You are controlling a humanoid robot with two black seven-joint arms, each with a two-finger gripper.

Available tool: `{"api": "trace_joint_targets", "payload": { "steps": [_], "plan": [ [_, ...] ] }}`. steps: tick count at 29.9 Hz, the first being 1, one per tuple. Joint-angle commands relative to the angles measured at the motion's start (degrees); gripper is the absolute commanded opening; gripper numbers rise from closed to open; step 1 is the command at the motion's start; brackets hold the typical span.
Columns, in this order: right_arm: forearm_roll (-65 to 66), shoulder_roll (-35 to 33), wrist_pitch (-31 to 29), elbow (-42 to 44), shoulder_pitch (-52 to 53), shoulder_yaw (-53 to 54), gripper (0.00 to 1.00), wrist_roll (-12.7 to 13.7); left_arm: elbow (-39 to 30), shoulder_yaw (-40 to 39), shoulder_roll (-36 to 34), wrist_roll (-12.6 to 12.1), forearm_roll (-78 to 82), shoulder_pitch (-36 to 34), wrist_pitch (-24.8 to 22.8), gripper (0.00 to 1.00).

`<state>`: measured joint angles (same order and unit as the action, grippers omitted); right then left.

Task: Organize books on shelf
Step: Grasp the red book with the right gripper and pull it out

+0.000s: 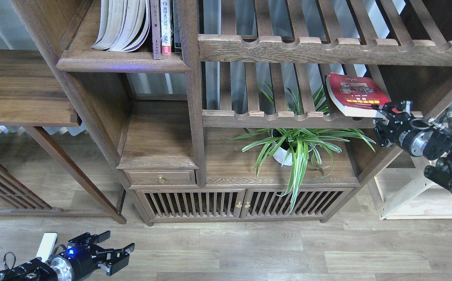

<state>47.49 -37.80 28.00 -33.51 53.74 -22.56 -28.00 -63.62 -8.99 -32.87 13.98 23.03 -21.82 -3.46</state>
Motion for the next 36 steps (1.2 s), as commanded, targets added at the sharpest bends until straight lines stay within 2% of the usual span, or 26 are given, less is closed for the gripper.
{"api": "trace_joint_targets", "payload": {
  "steps": [1, 18, 25, 36],
  "plan": [
    [-0.1, -2.5, 0.0, -3.5, 0.1, 0.2, 0.01, 0.0, 0.1, 0.0, -0.1, 0.1, 0.0, 0.0, 0.0, 0.9],
    [-0.5, -24.9, 0.0, -23.6, -2.1, 3.0, 0.02, 0.0, 1.3, -0.1, 0.0, 0.7, -0.1, -0.2, -0.1, 0.9],
    [-0.6, -29.4, 0.0, -29.5, -4.0, 3.0, 0.02, 0.0, 1.4, -0.1, 0.0, 0.8, -0.2, -0.2, -0.1, 0.9],
    [-0.6, -34.7, 0.0, -31.9, -7.0, 3.0, 0.02, 0.0, 1.8, -0.3, 0.1, 1.3, -0.4, -0.2, -0.2, 0.9]
  ]
}}
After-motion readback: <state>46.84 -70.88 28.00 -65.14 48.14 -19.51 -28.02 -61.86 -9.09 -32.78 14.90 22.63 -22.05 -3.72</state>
